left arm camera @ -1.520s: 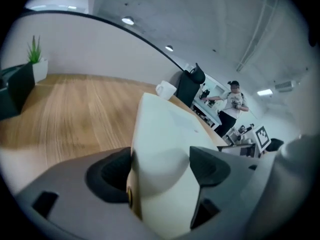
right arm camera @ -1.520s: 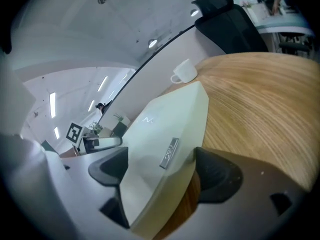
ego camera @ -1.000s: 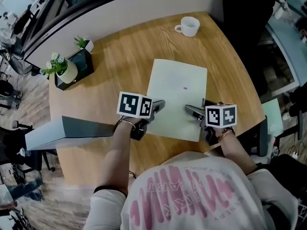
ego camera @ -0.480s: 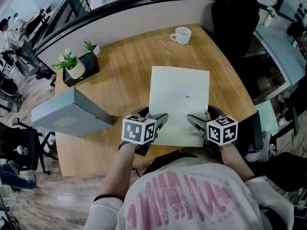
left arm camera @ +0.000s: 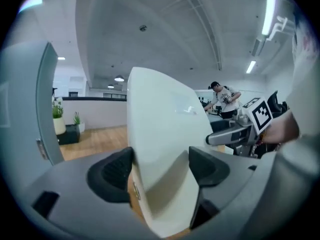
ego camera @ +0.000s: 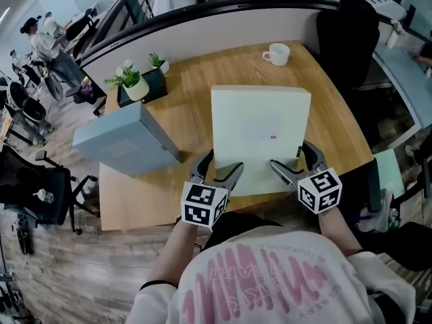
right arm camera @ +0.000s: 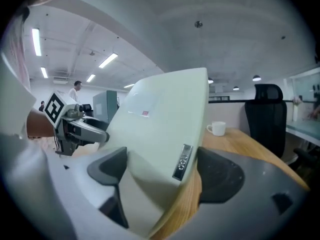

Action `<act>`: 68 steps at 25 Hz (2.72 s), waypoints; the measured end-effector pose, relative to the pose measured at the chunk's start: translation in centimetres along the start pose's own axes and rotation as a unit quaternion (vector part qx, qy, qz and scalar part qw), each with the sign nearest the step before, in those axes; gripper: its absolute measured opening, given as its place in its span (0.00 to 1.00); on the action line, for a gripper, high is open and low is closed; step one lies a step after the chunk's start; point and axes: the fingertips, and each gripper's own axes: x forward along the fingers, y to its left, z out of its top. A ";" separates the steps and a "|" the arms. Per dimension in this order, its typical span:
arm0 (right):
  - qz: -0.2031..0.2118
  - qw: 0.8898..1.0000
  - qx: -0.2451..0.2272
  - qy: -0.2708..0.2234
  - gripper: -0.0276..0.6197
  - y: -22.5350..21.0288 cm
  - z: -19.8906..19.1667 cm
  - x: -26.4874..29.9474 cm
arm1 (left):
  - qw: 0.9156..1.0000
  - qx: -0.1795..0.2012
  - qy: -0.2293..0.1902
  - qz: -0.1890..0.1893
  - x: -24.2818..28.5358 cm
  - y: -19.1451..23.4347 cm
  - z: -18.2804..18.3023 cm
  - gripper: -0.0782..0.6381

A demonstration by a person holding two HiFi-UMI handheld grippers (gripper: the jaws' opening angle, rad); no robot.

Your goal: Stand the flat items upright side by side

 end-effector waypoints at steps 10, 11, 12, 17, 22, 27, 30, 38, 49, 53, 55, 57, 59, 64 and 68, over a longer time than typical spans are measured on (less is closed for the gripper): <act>0.013 0.997 -0.047 -0.058 0.72 8.9 4.1 2.5 | 0.998 0.008 -0.051 0.036 -8.7 5.8 0.3 0.57; 0.014 0.997 -0.049 -0.064 0.72 10.2 4.5 2.5 | 0.998 0.008 -0.052 0.036 -9.9 6.3 0.1 0.57; 0.015 0.996 -0.051 -0.069 0.72 11.5 4.8 2.5 | 0.998 0.007 -0.054 0.034 -11.1 6.7 -0.1 0.57; 0.024 0.995 -0.066 -0.074 0.73 16.7 4.7 3.6 | 0.998 0.000 -0.060 0.031 -15.9 9.1 -2.4 0.54; 0.015 0.992 -0.083 -0.097 0.73 20.7 5.9 3.8 | 0.997 0.014 -0.075 0.026 -19.4 10.9 -2.9 0.54; 0.017 0.986 -0.116 -0.118 0.73 24.8 7.5 5.3 | 0.994 0.031 -0.083 0.060 -22.4 14.2 -3.4 0.54; 0.024 0.984 -0.123 -0.126 0.73 27.1 8.2 6.5 | 0.993 0.033 -0.084 0.078 -24.0 16.0 -3.9 0.54; 0.059 0.980 -0.139 -0.127 0.73 31.3 9.5 10.7 | 0.990 0.018 -0.064 0.128 -26.2 20.6 -6.1 0.55; 0.099 0.981 -0.129 -0.109 0.73 32.3 8.3 15.7 | 0.985 -0.002 -0.019 0.172 -25.0 25.4 -8.4 0.53; 0.106 0.983 -0.118 -0.095 0.73 32.4 7.6 16.5 | 0.985 -0.007 -0.012 0.174 -24.6 26.2 -8.7 0.53; 0.109 0.983 -0.115 -0.090 0.73 32.6 7.4 16.8 | 0.984 -0.005 -0.008 0.176 -24.7 26.7 -8.8 0.53; 0.113 0.983 -0.115 -0.087 0.73 32.8 7.2 17.1 | 0.984 0.002 -0.005 0.177 -24.7 27.3 -8.8 0.53; 0.115 0.983 -0.115 -0.084 0.73 32.9 7.0 17.3 | 0.984 0.013 -0.002 0.175 -24.6 27.5 -8.7 0.53; 0.112 0.985 -0.111 -0.076 0.73 32.8 6.4 17.8 | 0.985 0.027 0.001 0.172 -24.4 27.9 -8.7 0.53; 0.109 0.986 -0.108 -0.064 0.73 32.6 6.0 18.3 | 0.984 0.026 0.004 0.175 -24.1 28.1 -9.2 0.53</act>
